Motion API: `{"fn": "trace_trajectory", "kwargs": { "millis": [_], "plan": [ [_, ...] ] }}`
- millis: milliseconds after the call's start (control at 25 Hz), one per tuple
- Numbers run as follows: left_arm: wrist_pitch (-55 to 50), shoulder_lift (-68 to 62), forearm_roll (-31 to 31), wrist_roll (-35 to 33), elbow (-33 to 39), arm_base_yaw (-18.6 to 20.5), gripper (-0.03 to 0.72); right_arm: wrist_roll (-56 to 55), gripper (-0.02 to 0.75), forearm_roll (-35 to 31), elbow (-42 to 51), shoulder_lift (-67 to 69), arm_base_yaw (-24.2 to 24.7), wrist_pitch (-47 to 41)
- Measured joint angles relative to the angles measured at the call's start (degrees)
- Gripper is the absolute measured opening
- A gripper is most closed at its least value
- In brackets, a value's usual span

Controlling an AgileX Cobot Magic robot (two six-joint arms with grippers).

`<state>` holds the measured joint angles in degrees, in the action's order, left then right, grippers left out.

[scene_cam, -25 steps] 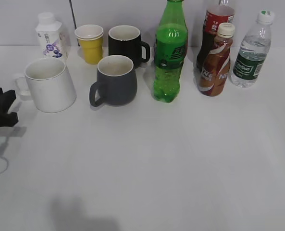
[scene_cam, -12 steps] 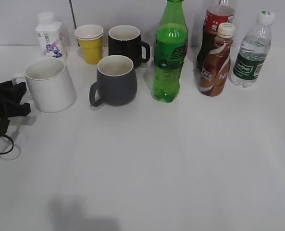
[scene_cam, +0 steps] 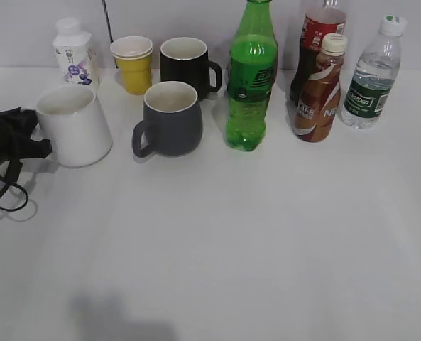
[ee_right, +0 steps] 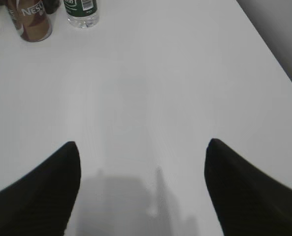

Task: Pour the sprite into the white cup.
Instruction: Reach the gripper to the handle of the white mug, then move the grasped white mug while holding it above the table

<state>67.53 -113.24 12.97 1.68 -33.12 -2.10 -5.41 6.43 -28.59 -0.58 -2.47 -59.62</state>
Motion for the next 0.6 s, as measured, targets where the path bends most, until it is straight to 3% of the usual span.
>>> {"fn": "trace_trajectory", "kwargs": {
  "millis": [320,400,600],
  "plan": [
    [-1.6,3.5,2.9,-0.5,0.6,0.0,0.043,2.7,0.587,-6.4,-0.9,0.1,0.0,3.2],
    [-2.0,6.2,3.1,-0.5,1.5,0.0,0.043,6.4,0.587,-8.3,-1.2,1.6,0.0,11.1],
    [-2.0,12.6,3.1,0.3,5.0,0.0,0.043,18.5,0.587,-16.2,-1.3,11.0,0.0,40.5]
  ]
}}
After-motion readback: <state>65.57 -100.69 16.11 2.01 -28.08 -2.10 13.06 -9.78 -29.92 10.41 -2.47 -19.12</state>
